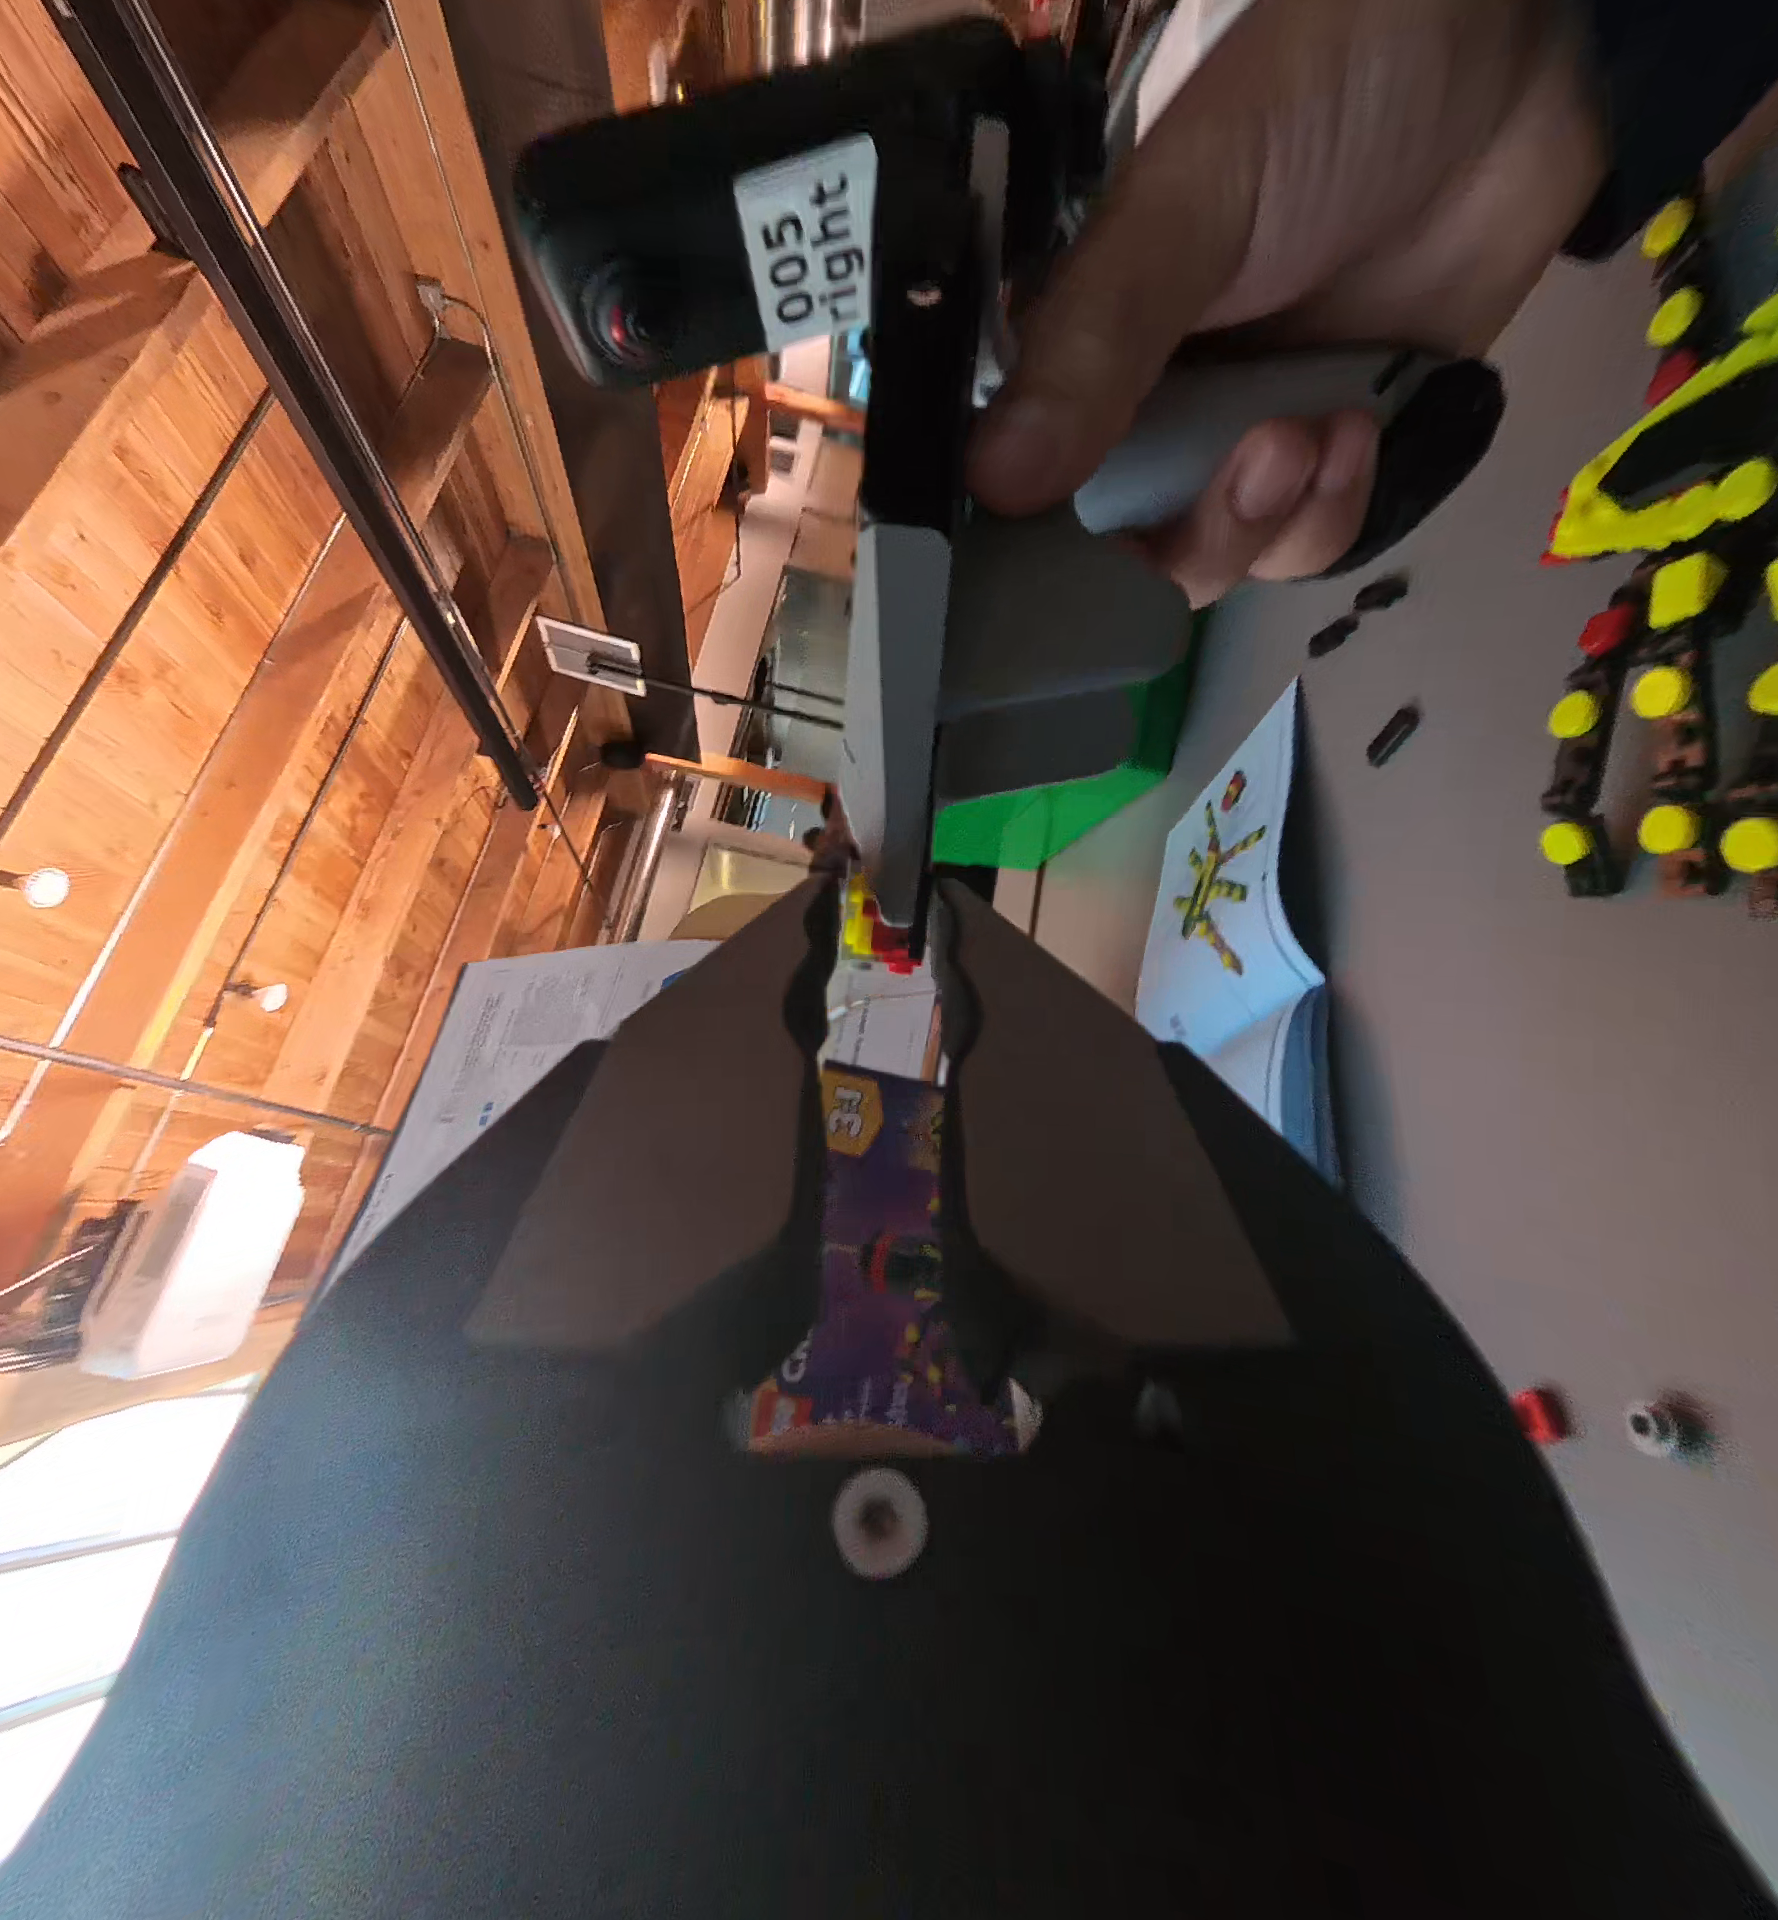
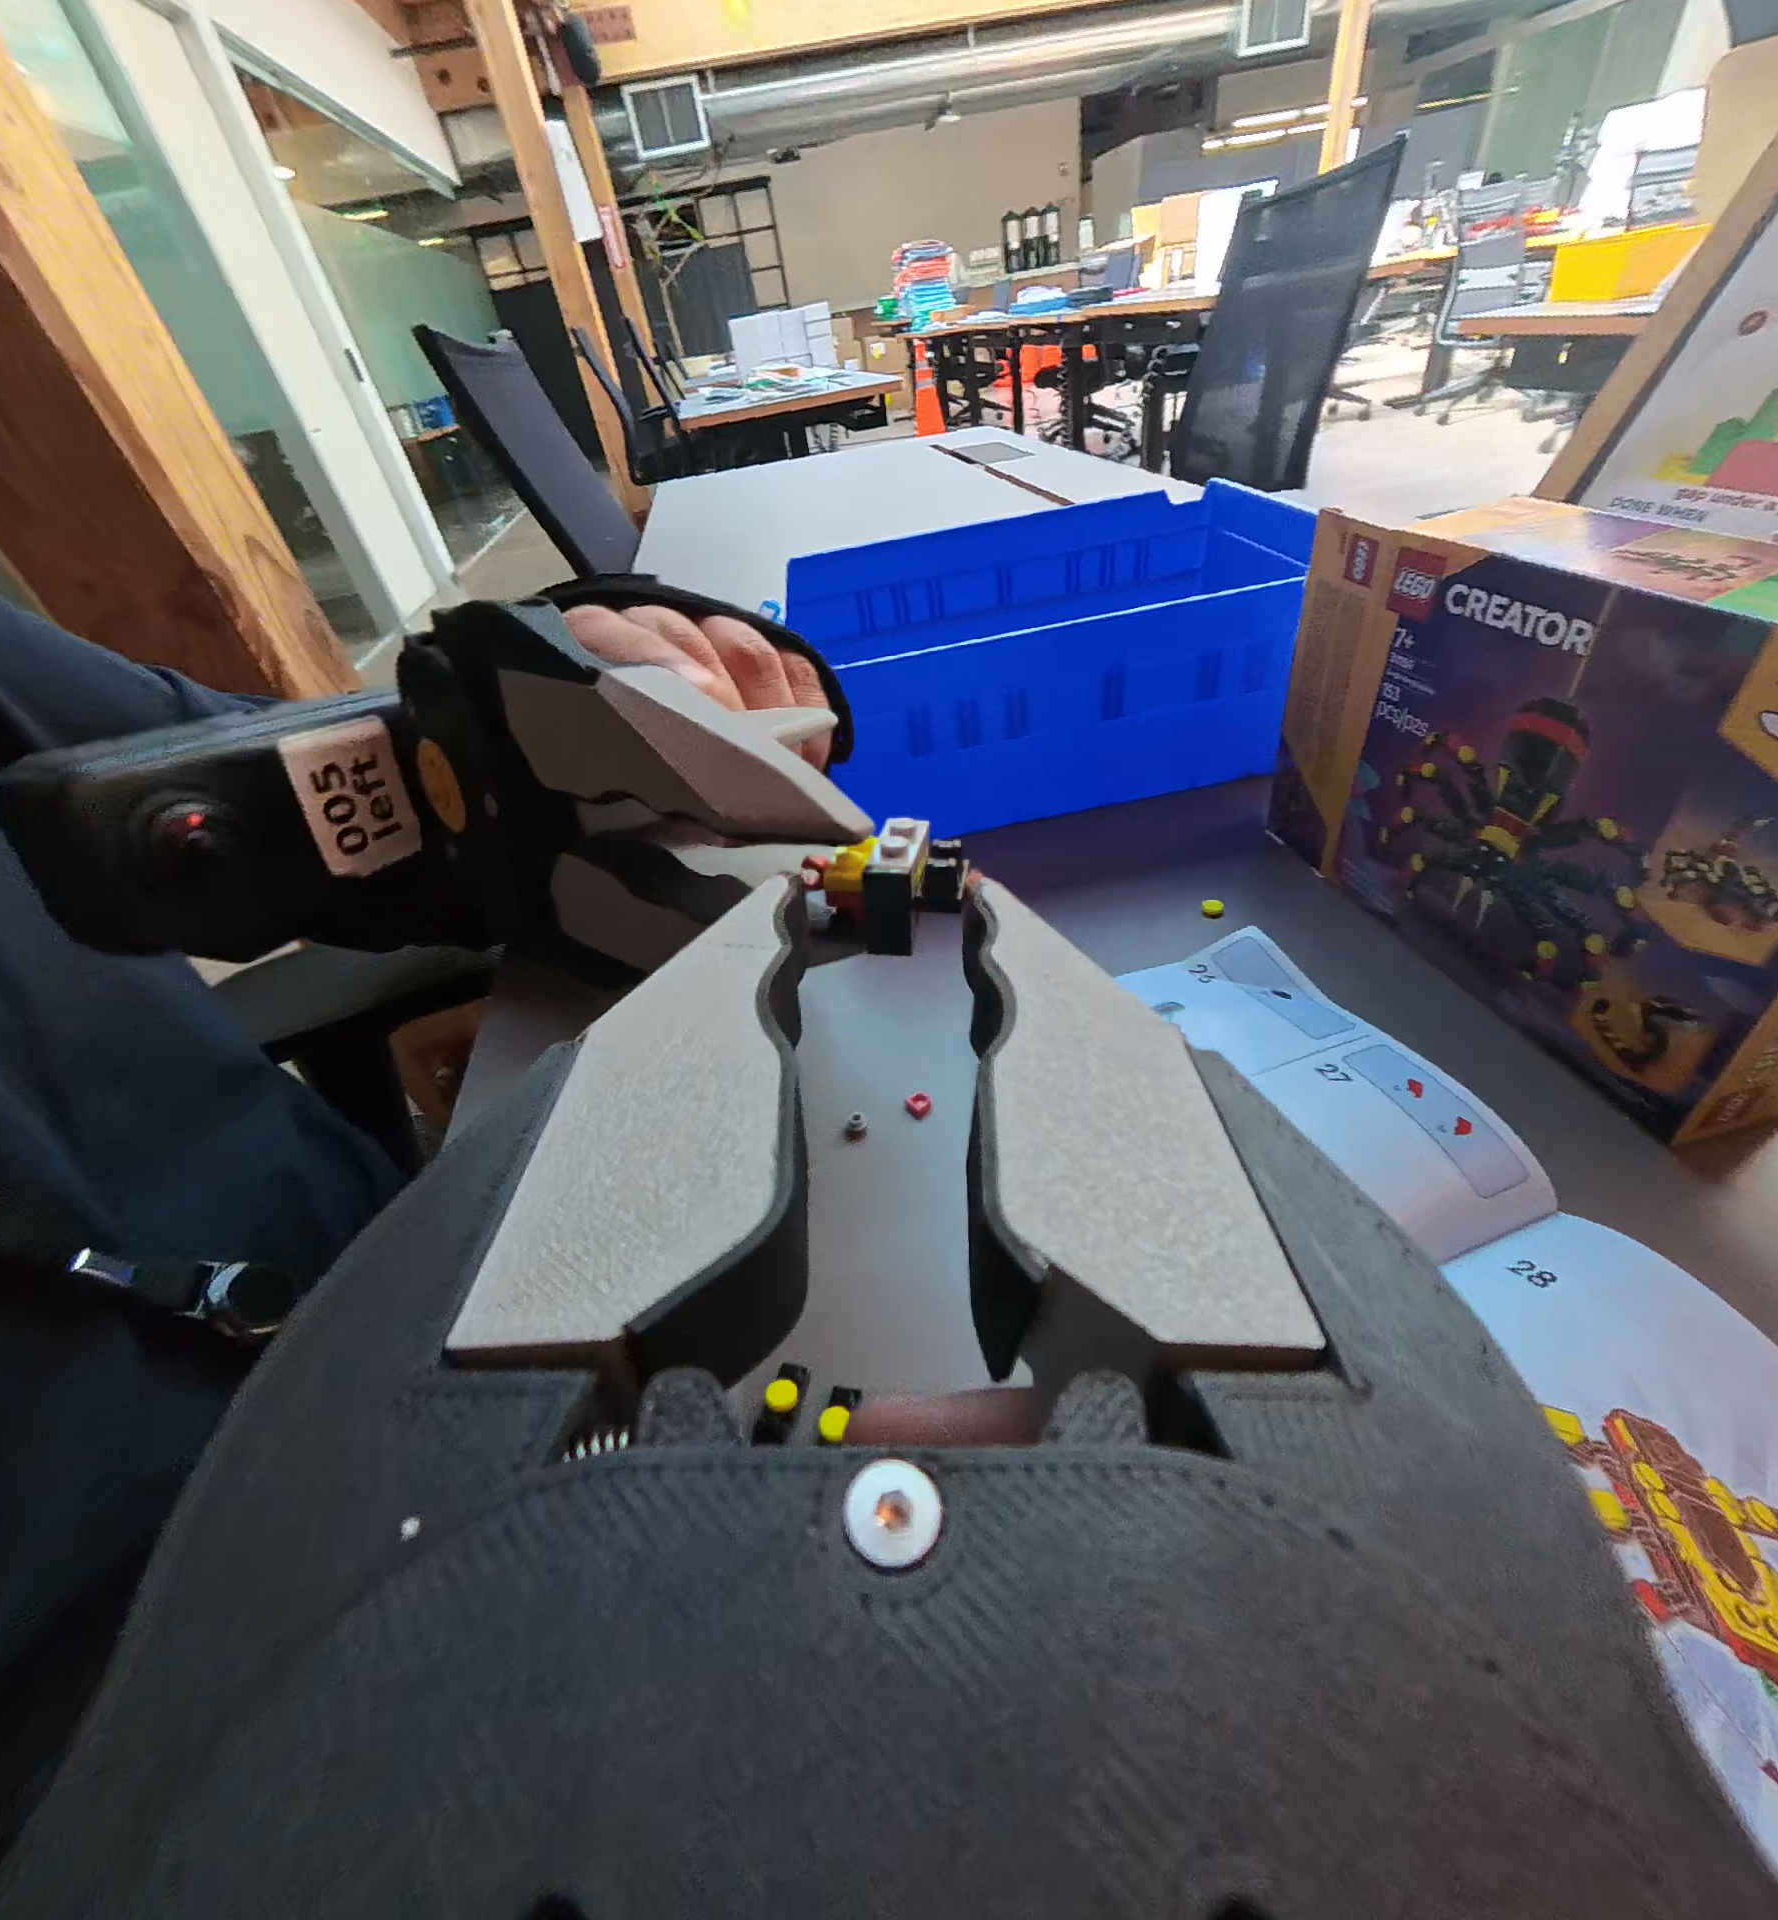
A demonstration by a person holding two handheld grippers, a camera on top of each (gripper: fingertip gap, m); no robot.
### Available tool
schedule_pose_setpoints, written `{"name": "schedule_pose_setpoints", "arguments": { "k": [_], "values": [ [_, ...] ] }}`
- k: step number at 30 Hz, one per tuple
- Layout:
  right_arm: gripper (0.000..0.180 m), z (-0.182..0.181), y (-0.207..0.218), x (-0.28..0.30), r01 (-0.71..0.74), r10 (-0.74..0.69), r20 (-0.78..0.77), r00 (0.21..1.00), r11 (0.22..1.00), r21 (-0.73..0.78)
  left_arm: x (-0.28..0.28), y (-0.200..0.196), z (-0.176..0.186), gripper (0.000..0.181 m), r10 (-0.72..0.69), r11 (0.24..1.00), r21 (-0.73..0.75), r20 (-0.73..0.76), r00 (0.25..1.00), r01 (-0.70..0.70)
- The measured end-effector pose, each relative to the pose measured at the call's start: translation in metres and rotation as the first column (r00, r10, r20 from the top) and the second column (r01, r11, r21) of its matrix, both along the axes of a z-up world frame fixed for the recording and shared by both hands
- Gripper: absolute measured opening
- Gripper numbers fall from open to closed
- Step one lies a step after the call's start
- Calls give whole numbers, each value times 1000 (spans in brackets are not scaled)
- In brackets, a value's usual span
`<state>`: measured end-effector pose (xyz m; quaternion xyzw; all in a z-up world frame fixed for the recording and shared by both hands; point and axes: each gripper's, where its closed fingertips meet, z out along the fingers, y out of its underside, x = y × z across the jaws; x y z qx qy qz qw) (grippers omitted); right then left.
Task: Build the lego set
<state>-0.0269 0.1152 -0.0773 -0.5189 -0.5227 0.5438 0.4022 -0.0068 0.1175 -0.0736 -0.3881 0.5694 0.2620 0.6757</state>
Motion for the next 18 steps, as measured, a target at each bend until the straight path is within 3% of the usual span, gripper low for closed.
{"name": "schedule_pose_setpoints", "arguments": {
  "k": [2,4,10,18],
  "values": [
    [27,5,-8,5,-76,75,-33,997,997,-18,1,-9,4,16,-70,996,-52,63,996,73],
    [27,9,-19,13,-183,179,-67,982,981,-68,-2,-13,9,19,-105,988,-97,135,985,119],
    [26,13,-31,14,-308,292,-108,950,933,-184,6,-22,7,24,-162,969,-156,184,969,191],
    [27,6,-35,10,-320,310,-83,947,926,-201,3,-23,4,18,-161,959,-199,209,965,203]
  ]
}}
